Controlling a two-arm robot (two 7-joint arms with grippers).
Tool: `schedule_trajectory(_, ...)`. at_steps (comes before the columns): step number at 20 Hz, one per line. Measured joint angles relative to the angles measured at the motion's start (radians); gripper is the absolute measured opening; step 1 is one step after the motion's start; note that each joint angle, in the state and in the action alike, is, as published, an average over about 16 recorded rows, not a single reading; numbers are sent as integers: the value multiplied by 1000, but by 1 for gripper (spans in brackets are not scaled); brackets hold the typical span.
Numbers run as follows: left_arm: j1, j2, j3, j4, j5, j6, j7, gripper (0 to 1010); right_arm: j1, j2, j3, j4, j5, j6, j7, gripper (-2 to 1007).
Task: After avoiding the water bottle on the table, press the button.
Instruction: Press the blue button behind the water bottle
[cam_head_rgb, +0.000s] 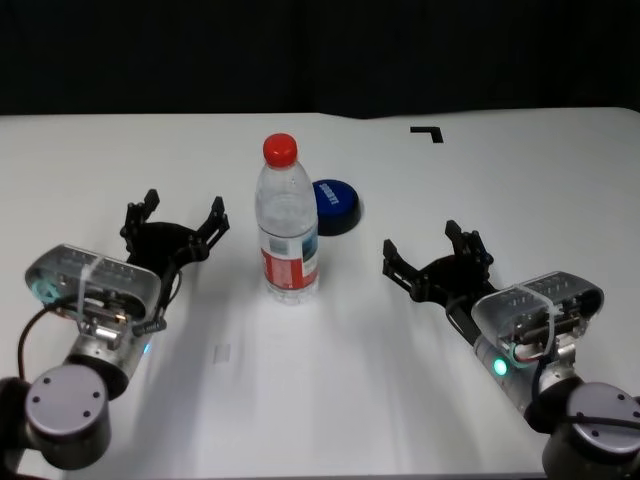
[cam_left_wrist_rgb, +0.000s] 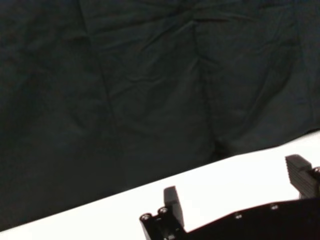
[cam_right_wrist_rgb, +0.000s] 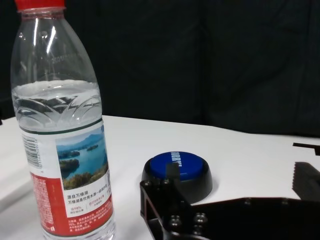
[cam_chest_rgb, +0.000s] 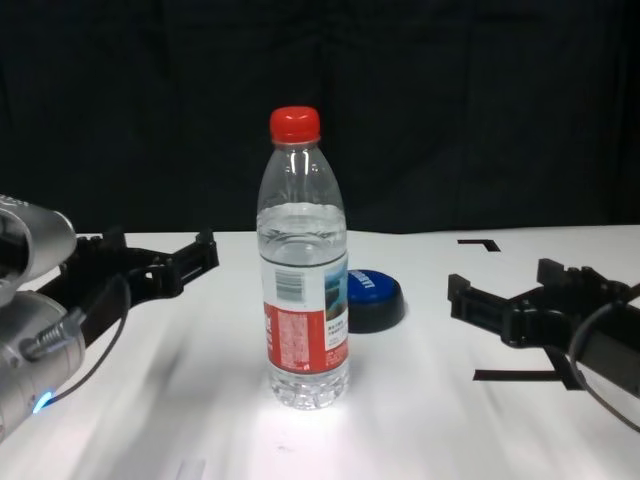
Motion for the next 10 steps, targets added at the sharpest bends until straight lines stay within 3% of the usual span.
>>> schedule_trajectory(10,-33,-2,7,42,-1,-12,-3,1003,0,0,0,0,0,0,0,1003)
